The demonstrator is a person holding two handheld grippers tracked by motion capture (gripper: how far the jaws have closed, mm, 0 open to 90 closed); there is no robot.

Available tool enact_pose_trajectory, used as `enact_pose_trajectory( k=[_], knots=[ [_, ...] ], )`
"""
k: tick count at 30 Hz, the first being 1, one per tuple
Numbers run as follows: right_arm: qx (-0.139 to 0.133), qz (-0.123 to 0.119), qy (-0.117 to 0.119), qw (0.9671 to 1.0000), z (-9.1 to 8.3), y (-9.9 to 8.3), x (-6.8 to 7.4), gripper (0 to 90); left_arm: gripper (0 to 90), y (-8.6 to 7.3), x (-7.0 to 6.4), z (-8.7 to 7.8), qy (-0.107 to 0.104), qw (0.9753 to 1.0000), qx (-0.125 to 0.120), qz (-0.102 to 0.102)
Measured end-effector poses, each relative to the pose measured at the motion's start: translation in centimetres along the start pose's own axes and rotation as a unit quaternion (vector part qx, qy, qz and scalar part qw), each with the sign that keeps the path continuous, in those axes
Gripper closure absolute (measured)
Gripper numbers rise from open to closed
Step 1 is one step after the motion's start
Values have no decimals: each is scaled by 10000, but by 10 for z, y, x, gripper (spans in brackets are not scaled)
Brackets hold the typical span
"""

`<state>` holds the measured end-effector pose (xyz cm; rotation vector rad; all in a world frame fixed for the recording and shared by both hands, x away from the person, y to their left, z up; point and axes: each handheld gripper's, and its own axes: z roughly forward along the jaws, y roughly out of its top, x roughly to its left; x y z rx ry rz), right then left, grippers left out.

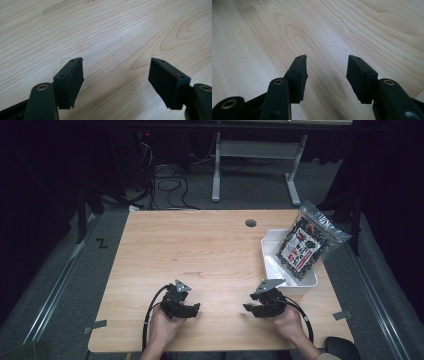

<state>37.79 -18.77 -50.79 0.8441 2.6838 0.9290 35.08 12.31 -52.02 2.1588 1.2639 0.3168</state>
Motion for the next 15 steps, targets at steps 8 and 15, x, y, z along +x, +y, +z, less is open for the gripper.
enact_pose_trajectory(
  k=[8,15],
  knots=[
    [-118,57,-21,9999,7,0,1,499,286,0,-2,0,-29,10000,-3,36],
    [-176,-35,-78,9998,11,-2,3,481,283,-2,-2,-2,-57,10000,-69,27]
  ],
)
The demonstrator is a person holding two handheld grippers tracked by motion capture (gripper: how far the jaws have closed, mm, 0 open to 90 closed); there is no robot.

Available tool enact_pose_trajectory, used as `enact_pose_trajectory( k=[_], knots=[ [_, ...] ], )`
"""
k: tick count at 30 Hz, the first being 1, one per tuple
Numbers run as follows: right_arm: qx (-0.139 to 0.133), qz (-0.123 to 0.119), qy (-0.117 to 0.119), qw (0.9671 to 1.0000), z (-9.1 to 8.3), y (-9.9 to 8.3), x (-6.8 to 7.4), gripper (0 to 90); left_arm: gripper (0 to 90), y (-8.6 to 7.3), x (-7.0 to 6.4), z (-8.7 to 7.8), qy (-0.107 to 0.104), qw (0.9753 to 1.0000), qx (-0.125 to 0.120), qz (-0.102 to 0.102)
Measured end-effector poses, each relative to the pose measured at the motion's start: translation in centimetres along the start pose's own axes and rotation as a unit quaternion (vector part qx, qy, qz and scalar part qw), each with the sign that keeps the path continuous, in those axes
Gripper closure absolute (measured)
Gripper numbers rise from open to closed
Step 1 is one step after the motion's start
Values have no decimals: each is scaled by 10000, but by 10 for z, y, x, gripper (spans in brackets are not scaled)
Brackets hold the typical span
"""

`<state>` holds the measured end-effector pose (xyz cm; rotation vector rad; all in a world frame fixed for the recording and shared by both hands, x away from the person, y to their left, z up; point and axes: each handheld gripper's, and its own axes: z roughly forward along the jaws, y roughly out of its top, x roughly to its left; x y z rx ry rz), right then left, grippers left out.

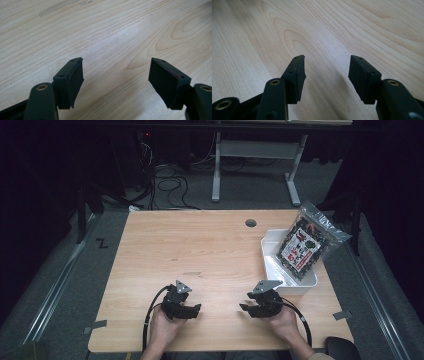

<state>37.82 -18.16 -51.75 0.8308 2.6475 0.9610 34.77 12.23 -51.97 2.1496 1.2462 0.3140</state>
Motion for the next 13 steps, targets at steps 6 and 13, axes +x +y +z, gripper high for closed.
enact_pose_trajectory(
  k=[6,13],
  knots=[
    [-50,13,-40,10000,-1,-6,1,490,283,0,-1,-1,-9,10000,-35,4],
    [-99,31,-89,9999,-2,-8,3,479,283,1,-1,-1,-7,10000,-70,7]
  ],
)
